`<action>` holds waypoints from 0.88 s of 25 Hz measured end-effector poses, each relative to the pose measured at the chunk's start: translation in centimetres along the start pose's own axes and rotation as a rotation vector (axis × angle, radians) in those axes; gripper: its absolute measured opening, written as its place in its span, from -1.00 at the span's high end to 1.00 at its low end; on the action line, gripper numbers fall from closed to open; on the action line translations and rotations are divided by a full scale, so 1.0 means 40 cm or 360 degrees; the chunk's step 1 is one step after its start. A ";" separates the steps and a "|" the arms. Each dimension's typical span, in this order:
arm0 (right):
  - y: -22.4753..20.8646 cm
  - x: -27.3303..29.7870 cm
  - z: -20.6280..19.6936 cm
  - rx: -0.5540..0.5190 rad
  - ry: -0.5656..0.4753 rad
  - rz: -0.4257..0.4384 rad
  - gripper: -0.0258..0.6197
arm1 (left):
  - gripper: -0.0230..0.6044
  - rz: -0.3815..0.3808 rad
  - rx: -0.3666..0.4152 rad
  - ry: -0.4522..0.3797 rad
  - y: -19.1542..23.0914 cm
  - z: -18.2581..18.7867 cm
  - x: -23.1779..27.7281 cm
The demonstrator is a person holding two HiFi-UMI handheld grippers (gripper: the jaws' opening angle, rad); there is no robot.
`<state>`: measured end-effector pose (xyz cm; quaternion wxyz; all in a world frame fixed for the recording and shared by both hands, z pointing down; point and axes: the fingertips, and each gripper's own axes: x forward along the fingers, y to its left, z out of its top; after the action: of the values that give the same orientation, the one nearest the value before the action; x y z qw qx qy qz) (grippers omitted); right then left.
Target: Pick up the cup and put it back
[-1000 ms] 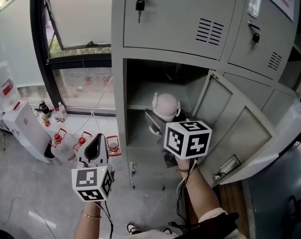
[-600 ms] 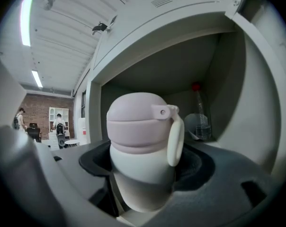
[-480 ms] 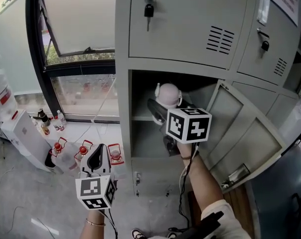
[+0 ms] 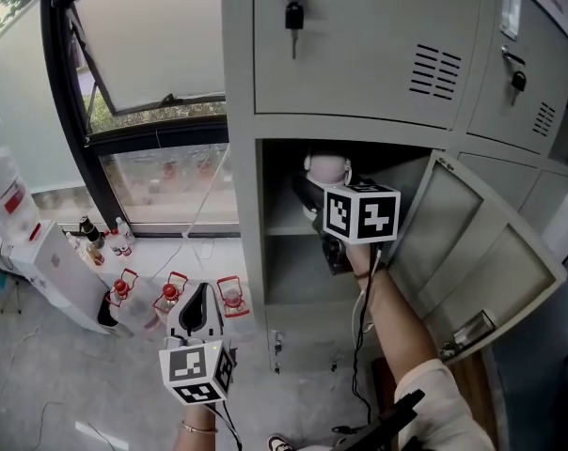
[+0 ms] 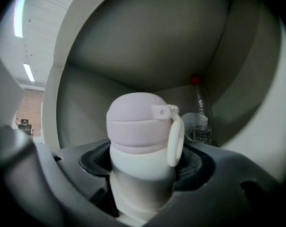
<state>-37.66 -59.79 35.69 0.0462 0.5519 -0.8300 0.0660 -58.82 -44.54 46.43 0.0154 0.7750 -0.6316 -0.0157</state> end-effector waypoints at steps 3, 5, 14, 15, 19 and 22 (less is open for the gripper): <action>-0.015 0.022 -0.005 -0.0015 0.0022 -0.0024 -0.15 | 0.89 0.0010 0.0009 0.0008 0.010 -0.023 0.013; -0.028 0.032 -0.010 -0.0016 0.0042 -0.0045 -0.15 | 0.89 0.0009 -0.0001 0.0018 0.010 -0.032 0.020; -0.038 0.045 -0.015 0.0008 0.0048 -0.0034 -0.15 | 0.89 -0.0007 -0.0091 0.0048 -0.002 -0.055 0.030; -0.038 0.045 -0.014 0.0009 0.0043 -0.0033 -0.16 | 0.89 -0.0010 -0.0095 0.0051 -0.006 -0.051 0.029; -0.041 0.045 -0.012 0.0002 0.0017 -0.0053 -0.17 | 0.89 -0.0015 -0.0107 0.0064 -0.018 -0.043 0.020; -0.042 0.044 -0.011 -0.0005 0.0009 -0.0069 -0.18 | 0.89 0.0018 -0.0075 0.0047 0.002 -0.052 0.013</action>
<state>-36.80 -61.95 36.49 0.0507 0.5695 -0.8178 0.0652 -58.68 -45.05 48.51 0.0429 0.7709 -0.6352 -0.0191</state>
